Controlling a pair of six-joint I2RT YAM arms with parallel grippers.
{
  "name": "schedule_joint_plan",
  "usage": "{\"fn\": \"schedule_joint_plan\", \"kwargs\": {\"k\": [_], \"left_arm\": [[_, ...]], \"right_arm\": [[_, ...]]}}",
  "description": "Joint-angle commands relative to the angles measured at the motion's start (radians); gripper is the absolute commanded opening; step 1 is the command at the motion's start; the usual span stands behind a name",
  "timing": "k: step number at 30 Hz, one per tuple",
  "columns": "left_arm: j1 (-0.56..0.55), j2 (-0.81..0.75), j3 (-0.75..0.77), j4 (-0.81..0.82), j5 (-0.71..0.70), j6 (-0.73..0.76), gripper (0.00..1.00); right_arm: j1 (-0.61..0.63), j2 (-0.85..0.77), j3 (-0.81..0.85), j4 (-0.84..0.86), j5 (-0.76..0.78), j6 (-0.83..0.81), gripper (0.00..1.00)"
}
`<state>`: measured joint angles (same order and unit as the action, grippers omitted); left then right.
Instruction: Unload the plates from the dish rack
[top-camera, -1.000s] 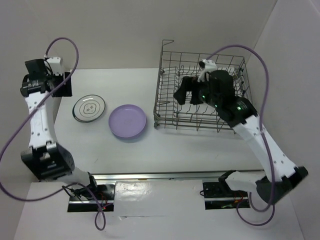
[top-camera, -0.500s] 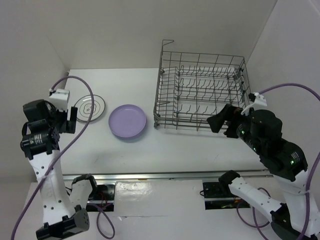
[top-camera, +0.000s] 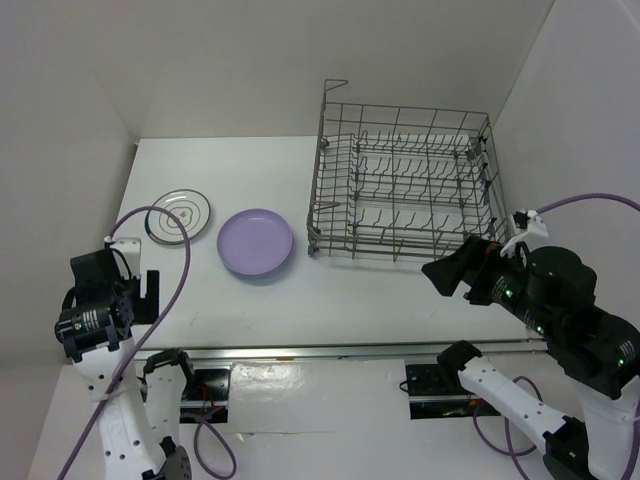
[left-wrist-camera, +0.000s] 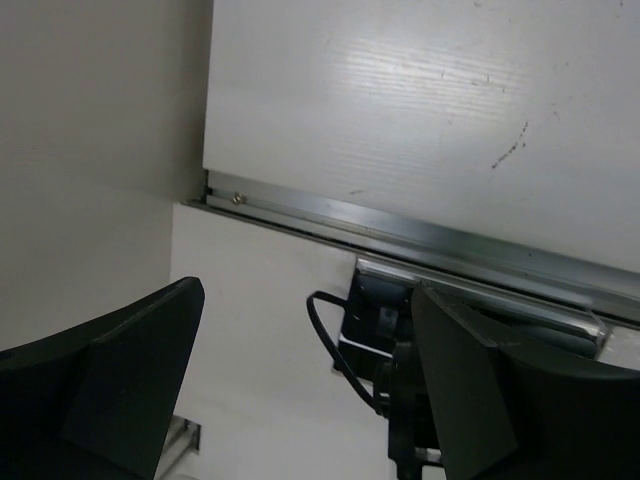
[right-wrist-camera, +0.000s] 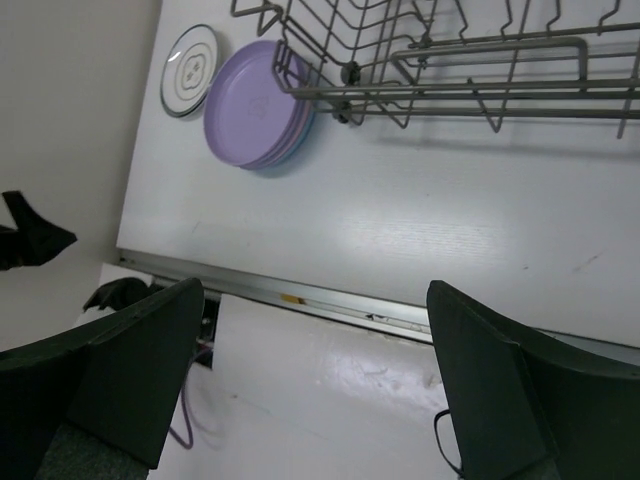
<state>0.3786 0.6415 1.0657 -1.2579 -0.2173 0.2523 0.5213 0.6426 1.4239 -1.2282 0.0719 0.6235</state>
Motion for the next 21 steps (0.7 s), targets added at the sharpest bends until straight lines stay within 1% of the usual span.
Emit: {"fn": "schedule_joint_plan", "kwargs": {"k": [1,4,9,11,15,18,21], "left_arm": [[0.000,-0.028,0.023,-0.112,-0.004,-0.113,1.00],[0.020,-0.091,0.065,-0.112,-0.053,-0.104,1.00],[0.020,-0.094,0.096,-0.112,-0.083,-0.093,1.00],[0.020,-0.094,0.122,-0.112,-0.083,-0.120,1.00],[0.049,-0.094,0.146,-0.112,-0.083,-0.120,1.00],[0.069,-0.094,0.146,-0.112,-0.074,-0.098,1.00],[0.069,-0.115,0.146,-0.112,-0.074,-0.088,1.00]], "right_arm": [[0.006,-0.040,0.013,-0.005,-0.102,0.001,1.00],[0.006,-0.069,0.013,-0.033,-0.141,0.010,1.00],[0.006,-0.119,0.033,-0.042,-0.187,0.010,1.00],[0.006,-0.120,0.058,-0.053,-0.196,0.001,1.00],[0.006,-0.120,0.096,-0.080,-0.196,-0.019,1.00],[0.006,-0.129,0.106,-0.080,-0.196,-0.019,1.00],[0.006,-0.129,0.092,-0.080,-0.230,-0.031,1.00]]}}
